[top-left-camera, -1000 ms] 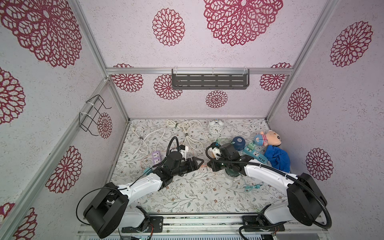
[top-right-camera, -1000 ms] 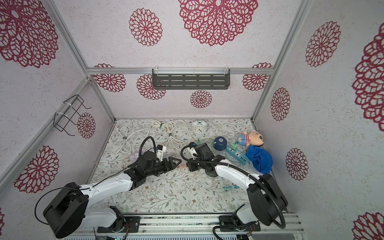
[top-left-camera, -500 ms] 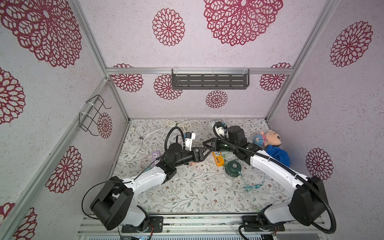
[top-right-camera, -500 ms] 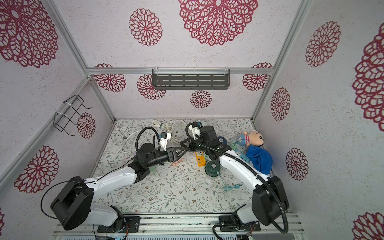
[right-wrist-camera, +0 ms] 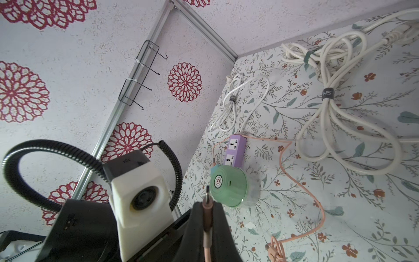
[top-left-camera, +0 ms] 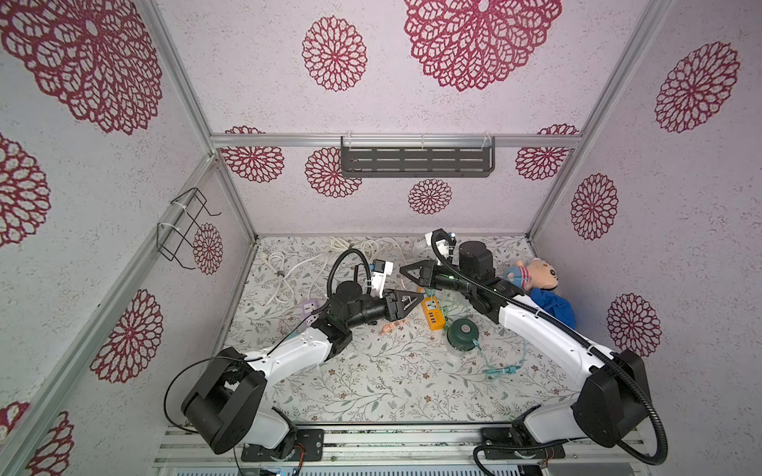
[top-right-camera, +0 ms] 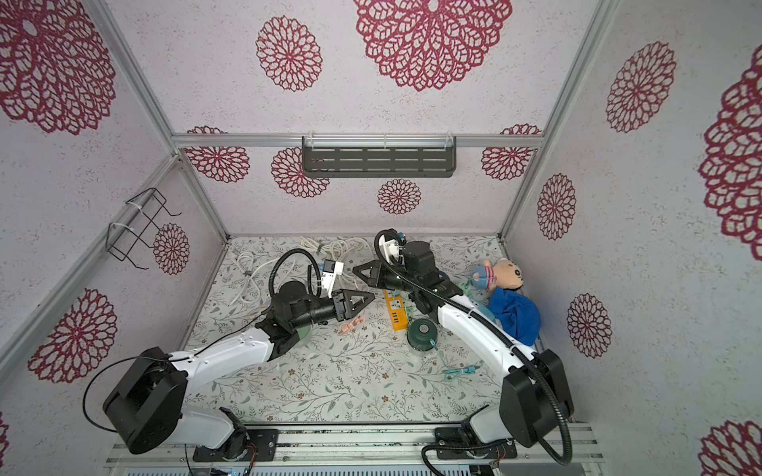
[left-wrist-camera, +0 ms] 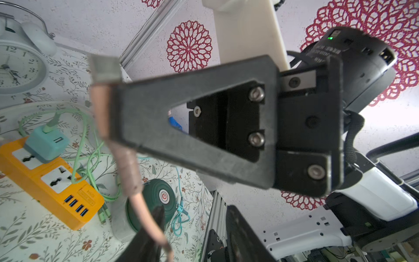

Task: Charge the cordless meat grinders
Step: Pick up the charging cable from the center of the board.

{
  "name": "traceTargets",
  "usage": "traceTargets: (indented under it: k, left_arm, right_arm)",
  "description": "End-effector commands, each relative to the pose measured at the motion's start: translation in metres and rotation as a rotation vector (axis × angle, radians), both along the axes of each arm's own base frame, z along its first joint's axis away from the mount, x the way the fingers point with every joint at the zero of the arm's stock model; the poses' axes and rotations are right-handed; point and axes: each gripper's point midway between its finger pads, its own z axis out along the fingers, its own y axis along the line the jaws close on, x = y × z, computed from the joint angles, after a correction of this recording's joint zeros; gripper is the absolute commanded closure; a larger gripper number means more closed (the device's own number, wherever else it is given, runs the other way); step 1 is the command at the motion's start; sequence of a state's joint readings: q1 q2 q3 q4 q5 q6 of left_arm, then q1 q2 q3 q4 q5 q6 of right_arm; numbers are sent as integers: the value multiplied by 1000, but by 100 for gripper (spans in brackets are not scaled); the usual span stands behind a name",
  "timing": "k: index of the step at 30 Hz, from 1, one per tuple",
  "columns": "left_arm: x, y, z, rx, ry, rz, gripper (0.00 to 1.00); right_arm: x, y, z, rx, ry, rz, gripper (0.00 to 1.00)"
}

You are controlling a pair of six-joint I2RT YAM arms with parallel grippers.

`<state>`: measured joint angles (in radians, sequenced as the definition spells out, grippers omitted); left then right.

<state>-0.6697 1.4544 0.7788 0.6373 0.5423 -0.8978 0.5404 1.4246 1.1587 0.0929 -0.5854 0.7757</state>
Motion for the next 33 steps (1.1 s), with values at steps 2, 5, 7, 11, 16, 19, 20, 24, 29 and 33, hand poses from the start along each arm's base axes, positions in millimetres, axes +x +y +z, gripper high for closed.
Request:
traceTargets:
  k: [2,5,7,11,16,19,20,24,29,33]
  left_arm:
    - [-7,-3,-6,9,3,-32,64]
    - [-7,-1,-6,15,-1,-21,81]
    - [-7,1,-8,41,4,-12,96]
    - [-8,9,-14,121,-7,19,100]
    - [-12,21,-9,216,-57,48,100]
    - [-14,27,-5,262,-79,51,100]
    - [-15,28,-5,272,-85,49,100]
    - [-20,27,-1,293,-83,24,100]
    - [-21,24,3,293,-77,8,100]
    - [-22,20,5,289,-78,-2,100]
  right_arm:
    - [-6,-8,42,78,-82,3,93]
    - [-8,-11,44,80,-87,9,90]
    - [-12,-11,46,83,-95,25,81]
    - [-18,-17,49,80,-114,18,37]
    - [-25,-26,43,52,-127,10,19]
    - [-32,-30,40,51,-140,24,23]
    - [-35,-29,38,53,-141,35,25]
    - [-44,-24,37,74,-146,103,38]
    - [-47,-14,34,118,-119,165,46]
    - [-46,-7,30,137,-102,182,49]
